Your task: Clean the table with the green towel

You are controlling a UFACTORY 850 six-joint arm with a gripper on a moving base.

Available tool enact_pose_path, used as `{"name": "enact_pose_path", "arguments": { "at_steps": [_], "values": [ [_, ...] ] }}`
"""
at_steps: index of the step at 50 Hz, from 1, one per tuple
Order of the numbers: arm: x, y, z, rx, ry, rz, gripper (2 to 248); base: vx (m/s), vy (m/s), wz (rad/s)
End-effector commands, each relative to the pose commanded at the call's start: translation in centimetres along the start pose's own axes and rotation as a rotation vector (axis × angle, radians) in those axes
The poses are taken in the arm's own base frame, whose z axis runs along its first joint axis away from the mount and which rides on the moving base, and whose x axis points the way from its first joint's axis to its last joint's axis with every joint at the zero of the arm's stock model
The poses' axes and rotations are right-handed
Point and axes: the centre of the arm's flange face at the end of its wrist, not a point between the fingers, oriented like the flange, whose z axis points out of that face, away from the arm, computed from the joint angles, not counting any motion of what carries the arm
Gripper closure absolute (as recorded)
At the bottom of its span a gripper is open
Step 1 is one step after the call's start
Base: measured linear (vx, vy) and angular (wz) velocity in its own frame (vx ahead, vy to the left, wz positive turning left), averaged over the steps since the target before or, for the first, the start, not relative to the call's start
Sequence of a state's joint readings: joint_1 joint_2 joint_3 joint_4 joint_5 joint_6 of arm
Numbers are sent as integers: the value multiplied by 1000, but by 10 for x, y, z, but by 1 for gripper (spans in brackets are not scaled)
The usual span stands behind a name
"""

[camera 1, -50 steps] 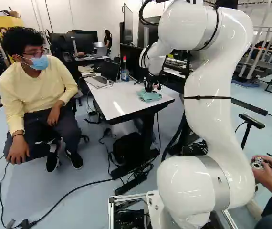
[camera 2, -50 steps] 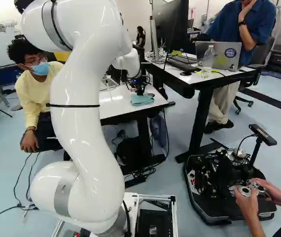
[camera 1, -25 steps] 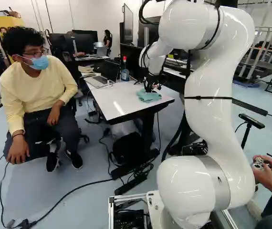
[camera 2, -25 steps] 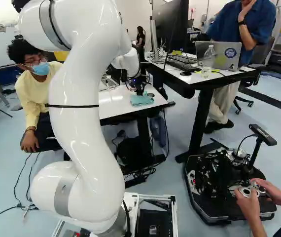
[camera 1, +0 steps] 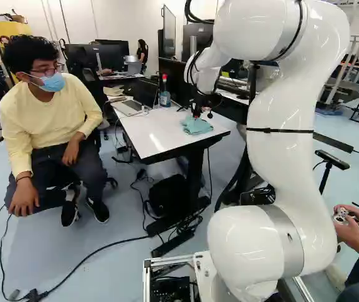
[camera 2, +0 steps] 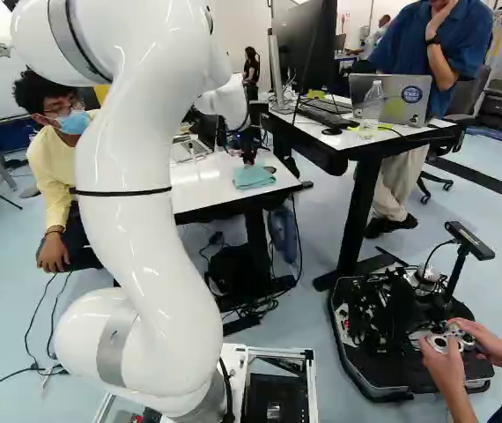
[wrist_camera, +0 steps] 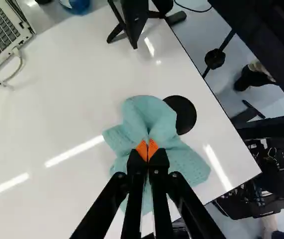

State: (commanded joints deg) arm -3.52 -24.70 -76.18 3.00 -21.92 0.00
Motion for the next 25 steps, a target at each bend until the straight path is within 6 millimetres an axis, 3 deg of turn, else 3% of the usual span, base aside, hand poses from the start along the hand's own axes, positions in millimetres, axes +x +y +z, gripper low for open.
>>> {"name": "enact_pose_path", "arguments": {
  "at_steps": [25],
  "values": [
    [8, -1, -34, 2, 51, -1, 225, 0, 0, 0]
  ]
}}
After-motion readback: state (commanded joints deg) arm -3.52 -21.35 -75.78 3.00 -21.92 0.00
